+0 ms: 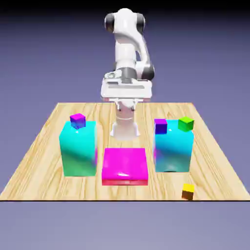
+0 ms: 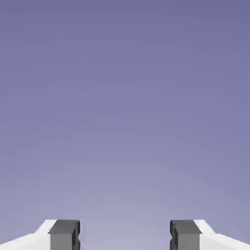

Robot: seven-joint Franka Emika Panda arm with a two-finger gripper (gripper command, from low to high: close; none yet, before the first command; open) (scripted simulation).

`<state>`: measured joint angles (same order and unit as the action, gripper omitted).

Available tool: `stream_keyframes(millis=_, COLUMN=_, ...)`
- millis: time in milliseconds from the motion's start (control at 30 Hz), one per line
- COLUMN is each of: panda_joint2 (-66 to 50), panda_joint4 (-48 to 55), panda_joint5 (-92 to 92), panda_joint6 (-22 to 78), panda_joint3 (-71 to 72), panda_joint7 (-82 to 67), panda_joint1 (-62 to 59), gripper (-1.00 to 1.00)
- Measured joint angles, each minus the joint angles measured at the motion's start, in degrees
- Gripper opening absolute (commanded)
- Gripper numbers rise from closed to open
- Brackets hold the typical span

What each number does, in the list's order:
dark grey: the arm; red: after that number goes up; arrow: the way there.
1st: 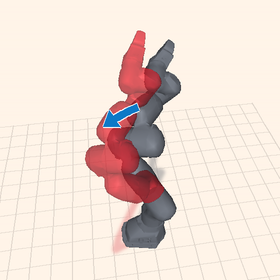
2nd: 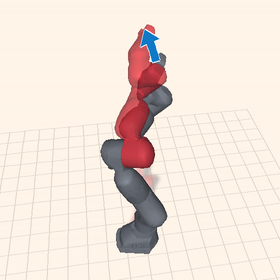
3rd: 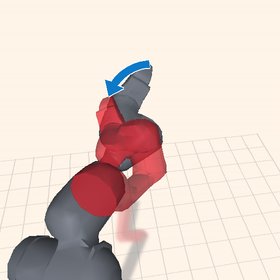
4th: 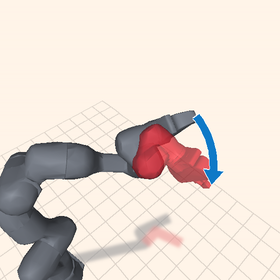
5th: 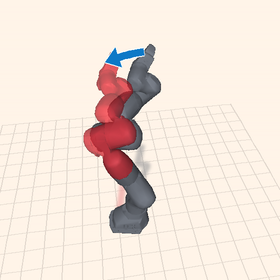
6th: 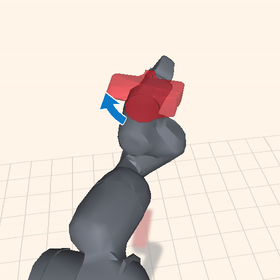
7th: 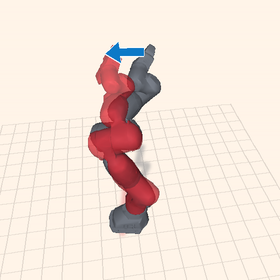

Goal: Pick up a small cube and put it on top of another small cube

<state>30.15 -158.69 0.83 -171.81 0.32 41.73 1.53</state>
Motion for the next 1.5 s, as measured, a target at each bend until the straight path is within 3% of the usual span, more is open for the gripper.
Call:
stream_keyframes(millis=1167, panda_joint2=-72.7, panda_joint4=67.1, panda_joint5=24.0, panda_joint6=63.8, panda_joint3=9.3, panda_joint7=-21.1, panda_joint1=24.5, gripper=0.00)
stream_keyframes(millis=1233, panda_joint2=-72.8, panda_joint4=67.2, panda_joint5=24.0, panda_joint6=63.9, panda_joint3=9.3, panda_joint7=-21.1, panda_joint1=24.6, gripper=0.00)
stream_keyframes(millis=1333, panda_joint2=-76.9, panda_joint4=63.8, panda_joint5=26.0, panda_joint6=56.4, panda_joint3=8.0, panda_joint7=-19.5, panda_joint1=23.7, gripper=0.00)
stream_keyframes(millis=1367, panda_joint2=-77.0, panda_joint4=63.8, panda_joint5=26.0, panda_joint6=56.4, panda_joint3=8.0, panda_joint7=-19.5, panda_joint1=23.7, gripper=-1.00)
stream_keyframes(millis=1500, panda_joint2=-74.2, panda_joint4=66.1, panda_joint5=24.5, panda_joint6=61.4, panda_joint3=8.9, panda_joint7=-20.7, panda_joint1=24.3, gripper=-1.00)
